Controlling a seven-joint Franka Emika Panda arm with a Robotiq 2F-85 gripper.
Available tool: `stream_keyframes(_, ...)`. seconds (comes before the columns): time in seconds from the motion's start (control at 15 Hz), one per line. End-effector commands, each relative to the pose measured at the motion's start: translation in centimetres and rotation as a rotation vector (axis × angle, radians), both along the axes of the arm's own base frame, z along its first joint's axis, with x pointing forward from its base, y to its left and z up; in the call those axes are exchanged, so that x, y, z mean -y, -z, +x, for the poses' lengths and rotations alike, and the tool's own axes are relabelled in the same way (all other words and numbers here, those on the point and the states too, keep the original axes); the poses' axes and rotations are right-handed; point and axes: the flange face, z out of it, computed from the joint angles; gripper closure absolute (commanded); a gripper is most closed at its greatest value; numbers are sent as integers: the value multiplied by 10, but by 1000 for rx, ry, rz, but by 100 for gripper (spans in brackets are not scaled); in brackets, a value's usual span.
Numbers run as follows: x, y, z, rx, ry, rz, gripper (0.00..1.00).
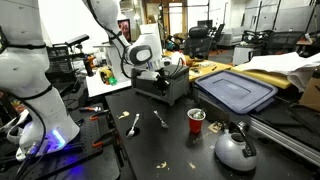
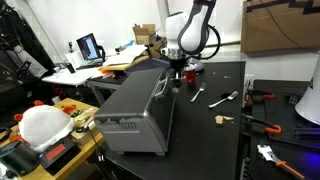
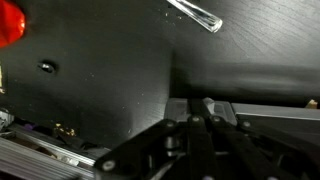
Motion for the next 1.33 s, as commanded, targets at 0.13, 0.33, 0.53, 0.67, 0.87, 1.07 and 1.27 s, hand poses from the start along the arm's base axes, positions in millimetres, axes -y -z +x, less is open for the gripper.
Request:
stream_keyframes(0.13, -10, 16, 0, 26, -44, -60, 100)
stream_keyframes(0.33, -17, 19, -2, 29, -84, -98, 100)
stream_keyframes(0.53, -22, 21, -4, 30, -106, -119, 100)
stream_keyframes(0.67, -23, 22, -4, 28, -112, -125, 100)
stream_keyframes(0.87, -23, 24, -4, 26, -119, -131, 100)
stream_keyframes(1.07, -23, 27, -4, 20, -142, -143, 100)
stream_keyframes(1.27, -25, 32, -6, 9, -180, -154, 100)
